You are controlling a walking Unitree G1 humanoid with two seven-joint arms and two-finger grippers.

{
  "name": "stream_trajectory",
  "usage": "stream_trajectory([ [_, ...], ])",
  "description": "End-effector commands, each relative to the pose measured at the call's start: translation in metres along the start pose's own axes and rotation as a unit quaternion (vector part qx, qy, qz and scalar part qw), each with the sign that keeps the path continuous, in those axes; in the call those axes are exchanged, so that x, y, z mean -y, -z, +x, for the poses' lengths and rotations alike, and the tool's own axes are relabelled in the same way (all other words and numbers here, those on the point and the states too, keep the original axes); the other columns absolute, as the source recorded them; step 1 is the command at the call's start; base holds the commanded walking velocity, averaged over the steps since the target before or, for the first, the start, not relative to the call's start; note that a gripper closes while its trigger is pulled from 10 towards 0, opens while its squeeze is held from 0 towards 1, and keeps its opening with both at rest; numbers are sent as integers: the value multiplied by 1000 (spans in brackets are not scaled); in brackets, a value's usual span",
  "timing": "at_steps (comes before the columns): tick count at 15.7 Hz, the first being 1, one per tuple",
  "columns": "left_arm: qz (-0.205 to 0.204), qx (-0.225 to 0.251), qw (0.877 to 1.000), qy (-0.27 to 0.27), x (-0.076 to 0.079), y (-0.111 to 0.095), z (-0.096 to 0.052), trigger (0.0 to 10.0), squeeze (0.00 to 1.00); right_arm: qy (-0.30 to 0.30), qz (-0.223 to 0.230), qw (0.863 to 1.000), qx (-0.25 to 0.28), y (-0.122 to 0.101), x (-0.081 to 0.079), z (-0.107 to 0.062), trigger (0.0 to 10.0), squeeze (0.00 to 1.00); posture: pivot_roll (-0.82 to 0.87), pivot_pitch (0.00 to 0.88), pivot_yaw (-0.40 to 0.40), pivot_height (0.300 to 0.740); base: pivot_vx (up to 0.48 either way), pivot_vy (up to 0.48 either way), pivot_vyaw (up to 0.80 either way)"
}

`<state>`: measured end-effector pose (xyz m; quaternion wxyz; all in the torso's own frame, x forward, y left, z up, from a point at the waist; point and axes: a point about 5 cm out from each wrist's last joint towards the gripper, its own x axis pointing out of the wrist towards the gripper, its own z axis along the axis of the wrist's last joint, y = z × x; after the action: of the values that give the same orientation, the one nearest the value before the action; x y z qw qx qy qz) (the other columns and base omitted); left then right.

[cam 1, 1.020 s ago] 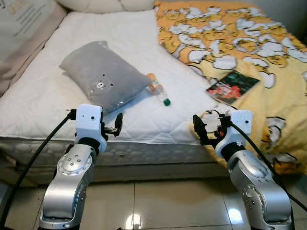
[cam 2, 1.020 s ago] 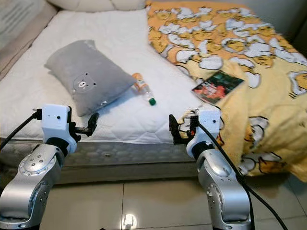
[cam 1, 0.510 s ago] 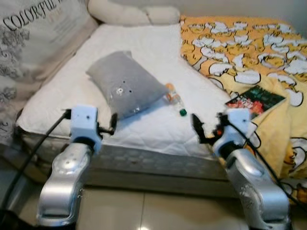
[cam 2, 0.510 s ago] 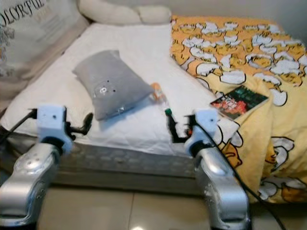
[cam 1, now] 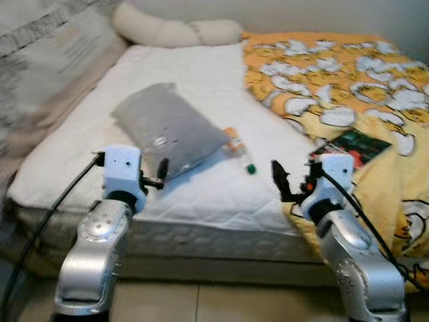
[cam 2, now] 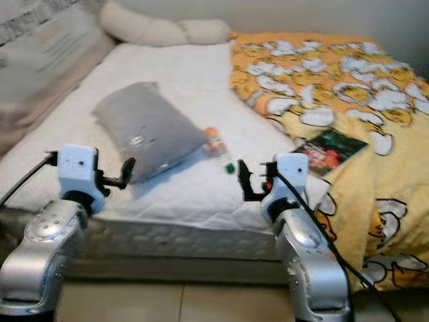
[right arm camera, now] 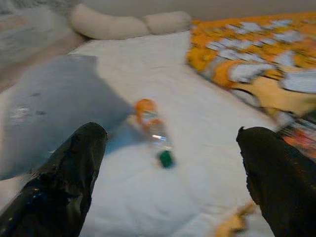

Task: Clean up the room

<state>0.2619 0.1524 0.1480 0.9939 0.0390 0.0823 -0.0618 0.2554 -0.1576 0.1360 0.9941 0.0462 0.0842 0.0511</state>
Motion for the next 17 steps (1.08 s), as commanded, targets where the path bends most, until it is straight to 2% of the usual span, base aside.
stream_trajectory([
  [1,7,3,1000,-12,-7,-2,-2,10000,1000,-1,-3,1000,-6,0,-2,3,10000,1000,-15,0,26,740,315,0,-469],
  [3,6,2,1000,-14,-7,-1,-2,10000,1000,-4,-9,1000,-12,1,-3,5,10000,1000,-11,0,21,740,319,0,-781],
  [12,8,1,1000,-13,-7,2,-5,10000,1000,-22,-25,999,-9,1,-6,6,10000,1000,-6,0,19,740,313,0,0],
  [15,9,1,1000,-12,-8,1,-5,10000,1000,-21,-30,999,-9,0,-6,7,10000,1000,-2,0,16,740,307,0,658],
  [17,10,0,1000,-12,-9,2,-5,10000,1000,-15,-24,1000,-12,2,-5,8,10000,1000,-1,0,16,740,306,0,0],
])
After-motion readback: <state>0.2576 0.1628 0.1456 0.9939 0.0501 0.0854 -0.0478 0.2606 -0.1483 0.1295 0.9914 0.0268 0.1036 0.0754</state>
